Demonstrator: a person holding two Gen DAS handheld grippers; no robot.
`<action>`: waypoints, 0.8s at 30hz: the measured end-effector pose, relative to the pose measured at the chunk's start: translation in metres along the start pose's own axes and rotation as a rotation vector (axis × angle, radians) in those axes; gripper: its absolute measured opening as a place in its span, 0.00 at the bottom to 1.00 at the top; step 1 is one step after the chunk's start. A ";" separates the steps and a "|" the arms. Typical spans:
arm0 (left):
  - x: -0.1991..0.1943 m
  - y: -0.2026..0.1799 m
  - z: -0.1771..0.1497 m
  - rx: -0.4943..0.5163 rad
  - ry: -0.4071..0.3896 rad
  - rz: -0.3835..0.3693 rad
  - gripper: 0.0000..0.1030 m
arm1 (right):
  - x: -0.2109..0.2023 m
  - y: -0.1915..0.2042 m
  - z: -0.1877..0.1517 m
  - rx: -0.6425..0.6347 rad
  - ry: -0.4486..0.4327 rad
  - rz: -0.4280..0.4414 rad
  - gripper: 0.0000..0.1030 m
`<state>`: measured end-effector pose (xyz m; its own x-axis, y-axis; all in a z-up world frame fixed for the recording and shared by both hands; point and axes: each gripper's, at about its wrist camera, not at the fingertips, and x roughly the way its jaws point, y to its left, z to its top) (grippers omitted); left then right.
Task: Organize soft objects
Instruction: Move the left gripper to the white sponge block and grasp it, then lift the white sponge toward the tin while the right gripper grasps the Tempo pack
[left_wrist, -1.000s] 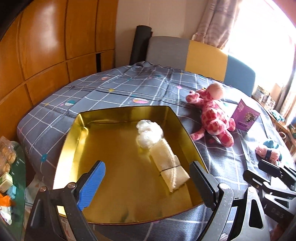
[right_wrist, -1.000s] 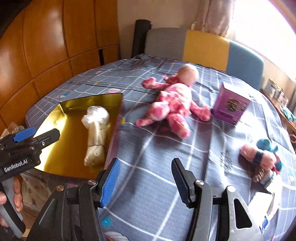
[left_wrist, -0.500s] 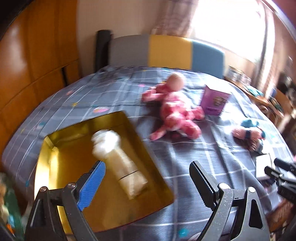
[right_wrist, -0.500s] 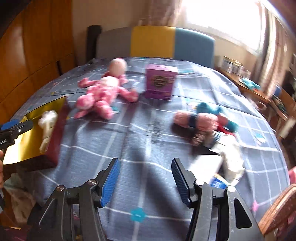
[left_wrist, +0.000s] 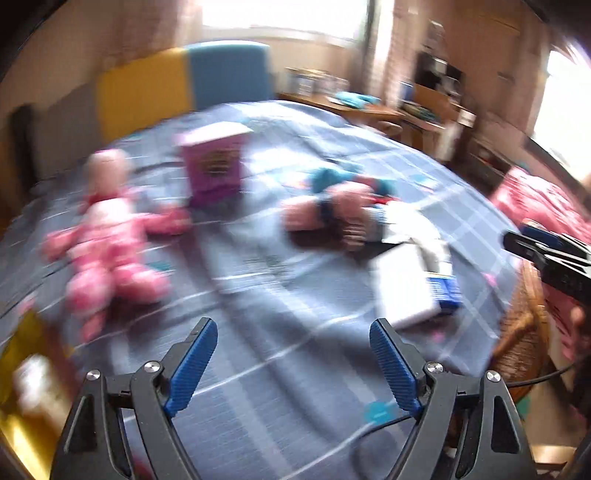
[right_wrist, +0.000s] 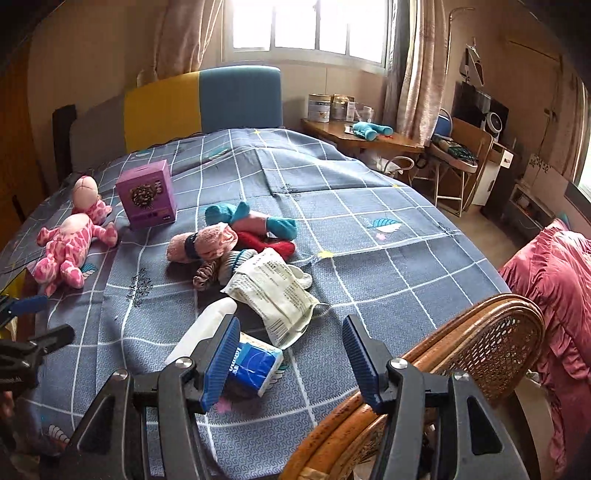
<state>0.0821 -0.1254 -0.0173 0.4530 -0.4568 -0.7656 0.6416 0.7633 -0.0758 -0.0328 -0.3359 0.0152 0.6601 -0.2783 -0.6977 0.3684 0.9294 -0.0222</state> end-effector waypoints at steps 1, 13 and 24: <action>0.012 -0.009 0.006 0.010 0.019 -0.040 0.83 | 0.000 -0.003 0.000 0.001 0.000 -0.001 0.57; 0.110 -0.053 0.032 -0.118 0.222 -0.328 0.83 | 0.008 -0.019 -0.009 0.021 0.022 -0.006 0.57; 0.108 -0.055 0.023 -0.125 0.189 -0.361 0.50 | 0.016 -0.022 0.003 -0.030 0.063 0.085 0.57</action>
<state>0.1103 -0.2277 -0.0810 0.0846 -0.6220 -0.7784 0.6530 0.6247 -0.4281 -0.0286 -0.3616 0.0067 0.6453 -0.1830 -0.7417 0.2922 0.9562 0.0183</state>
